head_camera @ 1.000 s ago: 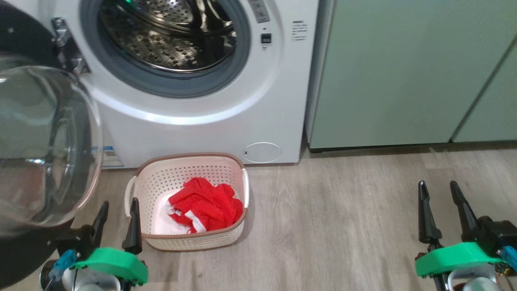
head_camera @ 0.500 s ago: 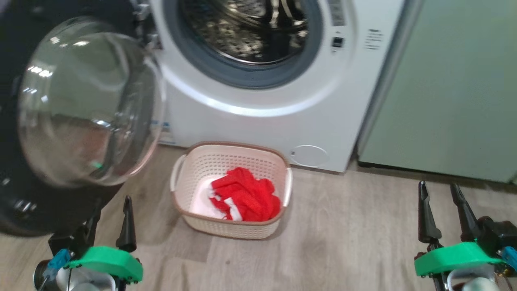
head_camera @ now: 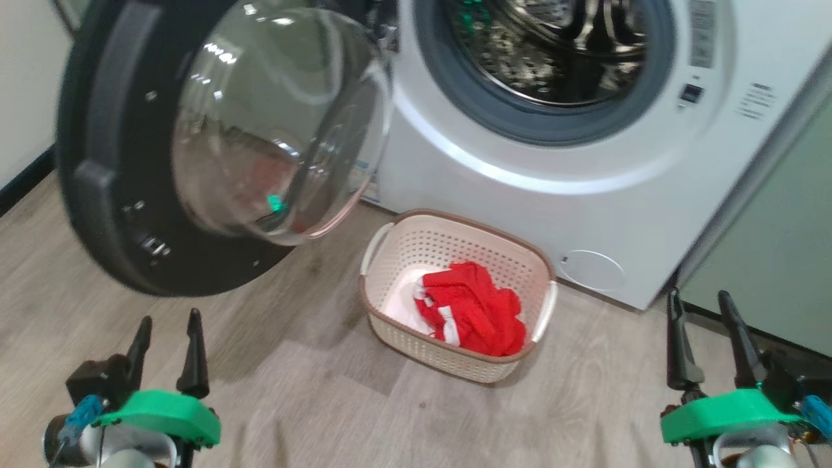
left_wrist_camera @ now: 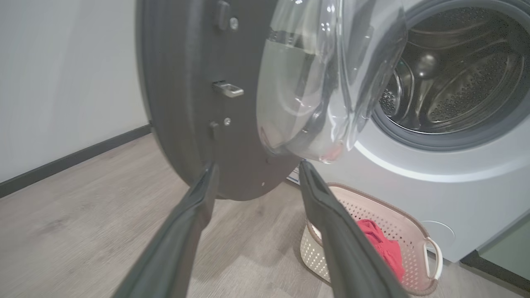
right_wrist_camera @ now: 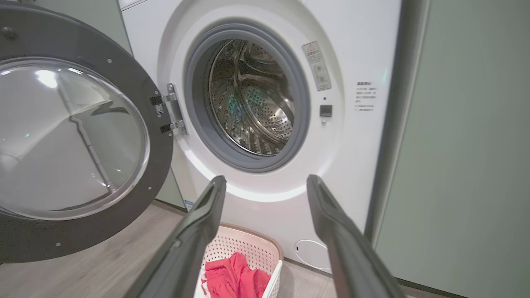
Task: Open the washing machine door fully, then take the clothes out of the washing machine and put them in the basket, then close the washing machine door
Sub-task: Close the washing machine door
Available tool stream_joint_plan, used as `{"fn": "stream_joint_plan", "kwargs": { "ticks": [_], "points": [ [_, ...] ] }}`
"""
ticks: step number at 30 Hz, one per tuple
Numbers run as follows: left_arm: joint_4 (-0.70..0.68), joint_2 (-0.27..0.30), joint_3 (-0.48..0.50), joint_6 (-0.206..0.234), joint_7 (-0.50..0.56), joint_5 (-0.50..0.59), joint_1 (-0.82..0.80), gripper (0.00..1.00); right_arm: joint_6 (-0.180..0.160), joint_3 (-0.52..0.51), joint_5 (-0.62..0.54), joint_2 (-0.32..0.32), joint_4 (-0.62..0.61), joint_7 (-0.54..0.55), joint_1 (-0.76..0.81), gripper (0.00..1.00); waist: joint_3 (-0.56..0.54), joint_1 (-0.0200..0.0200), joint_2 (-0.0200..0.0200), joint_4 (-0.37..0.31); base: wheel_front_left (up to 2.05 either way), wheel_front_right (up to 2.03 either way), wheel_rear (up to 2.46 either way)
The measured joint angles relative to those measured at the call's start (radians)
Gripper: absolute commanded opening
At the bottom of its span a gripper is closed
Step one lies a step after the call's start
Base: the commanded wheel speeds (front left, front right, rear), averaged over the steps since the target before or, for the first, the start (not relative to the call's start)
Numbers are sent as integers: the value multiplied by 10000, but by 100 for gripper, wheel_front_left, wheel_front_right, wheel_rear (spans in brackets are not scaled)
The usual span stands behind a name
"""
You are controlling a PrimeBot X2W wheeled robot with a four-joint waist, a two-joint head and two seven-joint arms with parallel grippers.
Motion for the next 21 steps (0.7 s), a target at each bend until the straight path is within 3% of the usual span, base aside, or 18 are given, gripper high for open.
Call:
{"fn": "stream_joint_plan", "kwargs": {
  "ticks": [6, 17, 18, 19, 20, 21],
  "points": [
    [-249, -15, 443, 13, 0, -2, -4, 100, 0, 410, 0, 2, 81, 0, -398, 100, 274, 0, 0, 521, 0, 0, 0],
    [-692, -278, 1055, 86, 0, -4, 88, 100, 0, 963, 73, -67, 368, 0, -993, 100, 542, 0, 0, 701, 0, 0, 0],
    [-692, -280, 1080, 86, 0, -6, 97, 84, 0, 984, 77, -84, 368, 0, -1020, 100, 541, 0, 0, 700, 0, 0, 0],
    [-686, -282, 1110, 86, 0, -6, 99, 55, 0, 993, 102, -102, 370, 0, -1031, 100, 537, 0, 0, 696, 0, 0, 0],
    [-669, -284, 1177, 84, 0, -19, 99, 37, 0, 1001, 132, -113, 370, 0, -1031, 100, 529, 0, 0, 689, 0, 0, 0],
    [-667, -295, 1283, 84, 0, -105, 100, 0, 0, 1003, 153, -119, 374, 0, -1030, 100, 519, 0, 0, 684, 0, 0, 0]
  ]
}}
